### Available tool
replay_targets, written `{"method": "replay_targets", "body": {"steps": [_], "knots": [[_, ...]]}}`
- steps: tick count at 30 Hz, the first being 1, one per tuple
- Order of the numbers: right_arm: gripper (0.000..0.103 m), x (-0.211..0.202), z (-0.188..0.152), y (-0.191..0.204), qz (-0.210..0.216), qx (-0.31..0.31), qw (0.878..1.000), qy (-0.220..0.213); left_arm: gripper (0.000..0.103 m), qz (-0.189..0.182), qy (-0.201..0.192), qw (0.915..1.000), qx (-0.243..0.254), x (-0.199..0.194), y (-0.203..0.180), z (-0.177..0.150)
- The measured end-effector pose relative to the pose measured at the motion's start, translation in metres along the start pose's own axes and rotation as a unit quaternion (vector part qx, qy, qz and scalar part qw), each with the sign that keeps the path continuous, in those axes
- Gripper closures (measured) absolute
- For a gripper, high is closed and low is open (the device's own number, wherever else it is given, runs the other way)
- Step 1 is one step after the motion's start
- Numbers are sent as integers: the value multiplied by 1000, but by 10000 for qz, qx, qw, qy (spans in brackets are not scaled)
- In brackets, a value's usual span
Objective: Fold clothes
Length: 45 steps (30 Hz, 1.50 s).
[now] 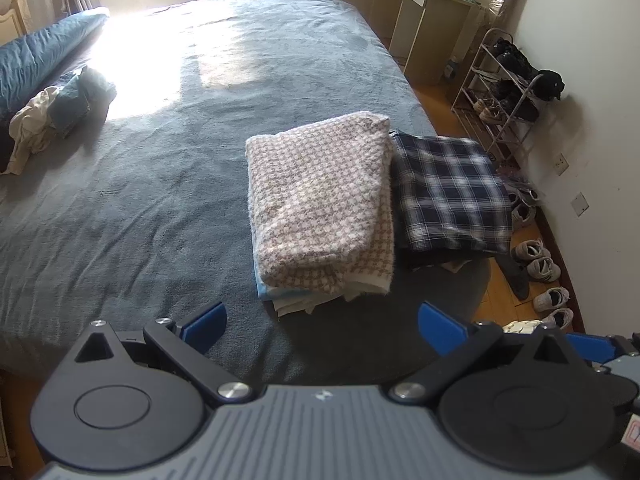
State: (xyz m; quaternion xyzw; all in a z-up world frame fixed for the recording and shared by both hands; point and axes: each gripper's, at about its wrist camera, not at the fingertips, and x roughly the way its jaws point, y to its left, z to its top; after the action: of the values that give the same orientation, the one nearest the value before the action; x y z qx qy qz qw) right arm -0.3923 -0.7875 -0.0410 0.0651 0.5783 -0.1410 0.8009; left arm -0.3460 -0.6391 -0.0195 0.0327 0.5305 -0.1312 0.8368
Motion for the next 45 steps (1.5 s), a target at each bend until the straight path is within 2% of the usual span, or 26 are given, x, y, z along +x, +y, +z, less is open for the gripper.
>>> {"method": "replay_targets", "body": {"steps": [45], "knots": [[7, 6, 11, 14, 142, -423, 9990, 75, 1, 249, 4, 9995, -219, 6, 9, 11]]}}
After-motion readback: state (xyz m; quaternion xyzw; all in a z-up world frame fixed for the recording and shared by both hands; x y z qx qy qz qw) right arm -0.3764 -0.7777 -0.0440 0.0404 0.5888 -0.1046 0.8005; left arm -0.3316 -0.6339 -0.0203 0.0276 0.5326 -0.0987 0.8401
